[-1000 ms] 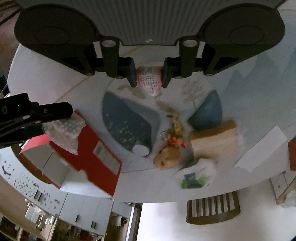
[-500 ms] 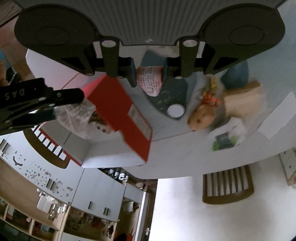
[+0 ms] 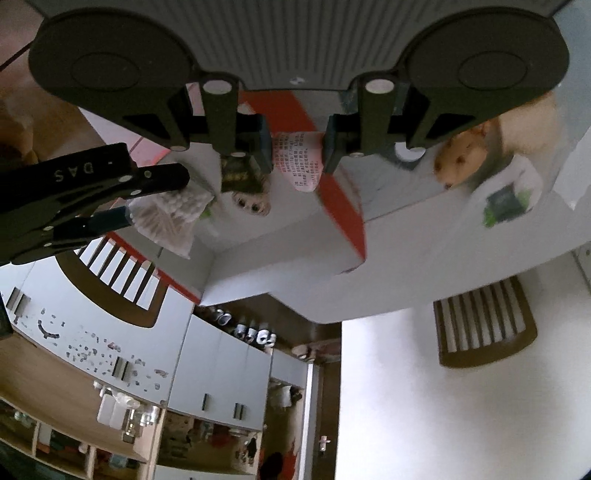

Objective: Organize objects
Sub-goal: 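Lift the pink bottle with the left tool while the right tool carries the cotton swab bag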

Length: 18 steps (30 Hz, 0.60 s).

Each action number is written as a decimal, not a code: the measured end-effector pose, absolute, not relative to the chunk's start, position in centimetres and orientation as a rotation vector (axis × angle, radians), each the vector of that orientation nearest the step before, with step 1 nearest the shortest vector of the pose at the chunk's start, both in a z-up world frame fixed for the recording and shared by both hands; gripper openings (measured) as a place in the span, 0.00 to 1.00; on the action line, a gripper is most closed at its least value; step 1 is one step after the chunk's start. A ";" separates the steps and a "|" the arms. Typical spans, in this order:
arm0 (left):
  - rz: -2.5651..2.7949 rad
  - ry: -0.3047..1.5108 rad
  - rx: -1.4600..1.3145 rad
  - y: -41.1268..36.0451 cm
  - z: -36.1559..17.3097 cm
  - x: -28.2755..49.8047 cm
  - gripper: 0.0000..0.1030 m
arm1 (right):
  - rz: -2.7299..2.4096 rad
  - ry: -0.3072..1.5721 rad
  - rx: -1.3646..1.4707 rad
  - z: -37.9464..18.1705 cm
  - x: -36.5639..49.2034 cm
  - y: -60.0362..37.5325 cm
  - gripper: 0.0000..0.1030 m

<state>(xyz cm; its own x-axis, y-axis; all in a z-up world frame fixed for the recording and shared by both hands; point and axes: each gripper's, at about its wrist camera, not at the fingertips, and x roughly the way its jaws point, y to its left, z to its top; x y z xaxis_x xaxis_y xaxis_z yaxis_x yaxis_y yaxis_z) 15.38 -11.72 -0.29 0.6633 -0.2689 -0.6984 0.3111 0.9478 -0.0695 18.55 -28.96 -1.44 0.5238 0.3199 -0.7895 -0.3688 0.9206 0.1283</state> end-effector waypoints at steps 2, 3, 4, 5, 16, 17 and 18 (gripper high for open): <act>-0.335 0.778 0.072 -12.9 -0.2 15.9 0.26 | 0.401 0.929 -0.052 -1.5 19.2 -30.0 0.69; -0.339 0.779 0.079 -13.4 -0.2 16.2 0.26 | 0.393 0.927 -0.052 -1.5 19.5 -30.6 0.69; -0.341 0.780 0.082 -13.9 -0.3 16.5 0.26 | 0.384 0.924 -0.053 -1.6 19.8 -31.2 0.69; -0.344 0.785 0.085 -14.5 -0.3 16.9 0.26 | 0.376 0.922 -0.052 -1.6 20.1 -31.7 0.69; -0.353 0.818 0.174 -19.3 -2.0 21.5 0.26 | 0.323 0.937 -0.069 -3.3 23.4 -35.2 0.69; -0.350 0.825 0.183 -19.7 -2.3 21.9 0.26 | 0.323 0.944 -0.073 -3.7 23.7 -35.2 0.69; -0.343 0.836 0.194 -20.1 -2.7 22.5 0.26 | 0.328 0.949 -0.076 -4.0 24.0 -35.2 0.69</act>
<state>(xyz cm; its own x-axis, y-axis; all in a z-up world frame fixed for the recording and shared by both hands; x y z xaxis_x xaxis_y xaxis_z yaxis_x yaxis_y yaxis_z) 22.53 -20.06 -2.67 0.6201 -0.2212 -0.7527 0.3720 0.9276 0.0338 23.96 -35.21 -4.00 0.5371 0.2423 -0.8080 -0.3085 0.9479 0.0792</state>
